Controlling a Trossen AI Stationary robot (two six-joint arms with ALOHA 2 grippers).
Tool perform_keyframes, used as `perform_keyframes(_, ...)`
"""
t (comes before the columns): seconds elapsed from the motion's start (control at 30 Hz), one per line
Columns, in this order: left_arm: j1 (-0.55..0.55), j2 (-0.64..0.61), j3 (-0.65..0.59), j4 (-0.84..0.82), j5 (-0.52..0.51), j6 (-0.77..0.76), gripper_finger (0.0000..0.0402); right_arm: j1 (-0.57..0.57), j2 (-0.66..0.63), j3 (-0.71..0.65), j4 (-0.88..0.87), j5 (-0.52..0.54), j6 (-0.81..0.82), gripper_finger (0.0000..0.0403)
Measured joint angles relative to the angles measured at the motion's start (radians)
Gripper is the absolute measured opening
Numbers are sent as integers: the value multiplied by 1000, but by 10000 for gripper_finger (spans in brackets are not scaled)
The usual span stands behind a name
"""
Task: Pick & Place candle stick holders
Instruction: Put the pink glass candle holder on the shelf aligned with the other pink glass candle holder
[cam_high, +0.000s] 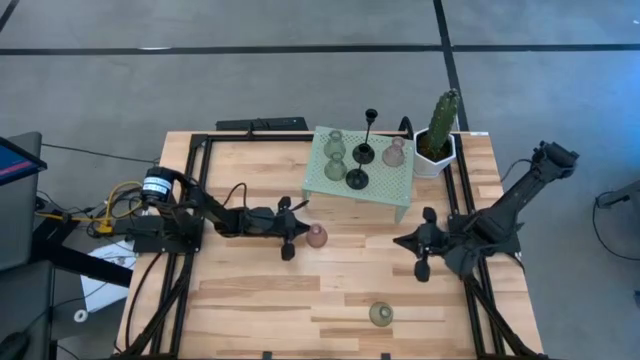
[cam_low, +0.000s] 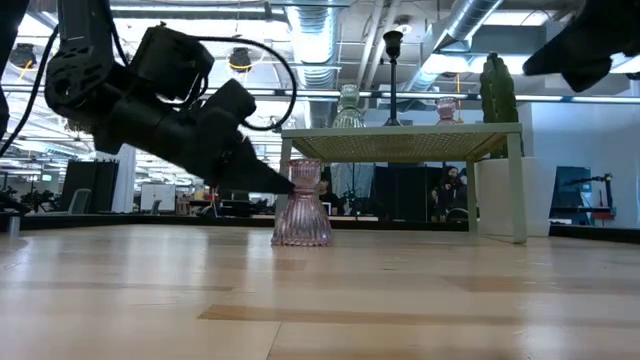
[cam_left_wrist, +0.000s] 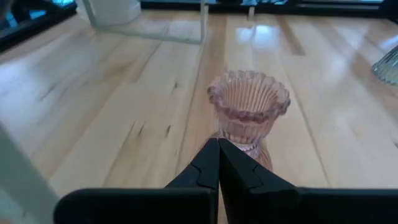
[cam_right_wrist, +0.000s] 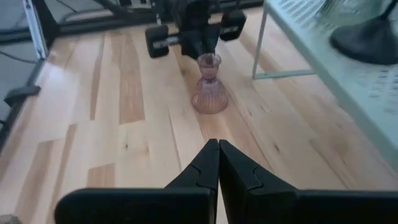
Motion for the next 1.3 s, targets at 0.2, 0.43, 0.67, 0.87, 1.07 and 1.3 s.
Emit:
perform_keyframes(0.2, -8, 0, 22, -7, 8, 11, 3, -103, 105, 0, 82, -98, -36, 0)
perform_keyframes(0.43, -10, 14, 33, -4, 8, 9, 3, -197, 229, 0, 316, -237, -224, 0)
perform_keyframes(0.67, -22, 71, 47, -11, 9, 12, 3, -302, 363, 1, 469, -376, -292, 0)
perform_keyframes(0.87, -24, 7, -27, -15, 8, 12, 3, -380, 469, 1, 564, -464, -315, 0)
perform_keyframes(1.07, -64, -129, -123, -13, 36, 13, 3, -421, 573, 1, 732, -526, -348, 0)
perform_keyframes(1.3, -110, -263, -194, -16, 39, 19, 3, -449, 656, 30, 806, -429, -247, 0)
